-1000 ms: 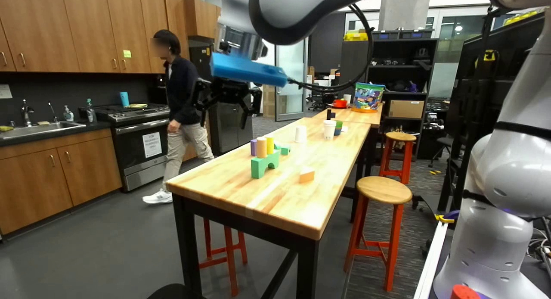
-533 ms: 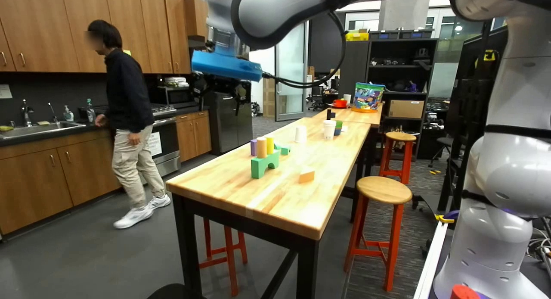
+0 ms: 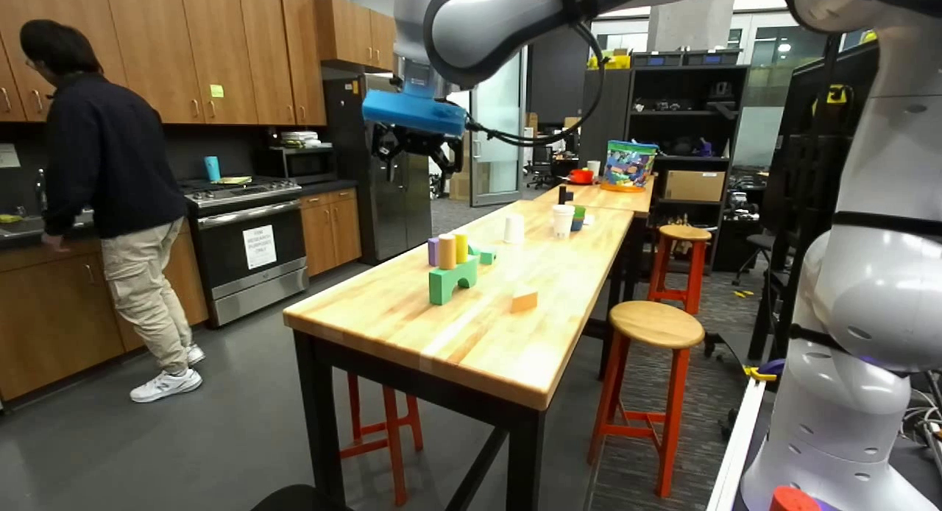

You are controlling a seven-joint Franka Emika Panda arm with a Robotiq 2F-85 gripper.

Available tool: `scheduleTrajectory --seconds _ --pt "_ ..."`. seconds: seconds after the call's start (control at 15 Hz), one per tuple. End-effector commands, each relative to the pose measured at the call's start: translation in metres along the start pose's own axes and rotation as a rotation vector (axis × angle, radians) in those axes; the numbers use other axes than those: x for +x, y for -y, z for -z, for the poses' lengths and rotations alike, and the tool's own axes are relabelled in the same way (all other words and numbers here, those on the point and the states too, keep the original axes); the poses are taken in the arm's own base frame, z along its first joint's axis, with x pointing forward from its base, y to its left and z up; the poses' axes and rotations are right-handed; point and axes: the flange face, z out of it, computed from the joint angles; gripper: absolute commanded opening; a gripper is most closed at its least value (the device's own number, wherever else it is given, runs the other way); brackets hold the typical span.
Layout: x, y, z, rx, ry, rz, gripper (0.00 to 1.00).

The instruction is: Move the purple block forward

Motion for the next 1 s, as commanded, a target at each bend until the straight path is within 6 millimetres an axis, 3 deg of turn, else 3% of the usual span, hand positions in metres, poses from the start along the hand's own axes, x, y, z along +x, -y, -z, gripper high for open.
scheduleTrajectory --seconds 0.0,0.2,0.27,0.47,0.93 --pt "0.021 -0.029 0.010 -0.015 -0.035 -0.079 1.00" --pt "0.044 -0.039 0.013 -0.006 -0.041 -0.119 1.00" --pt "0.038 -0.029 0.006 -0.012 -0.027 -0.087 1.00" --pt "0.048 -0.034 0.009 -0.011 -0.034 -0.105 1.00" --pt "0.046 -0.034 0.008 -0.012 -0.032 -0.102 1.00"
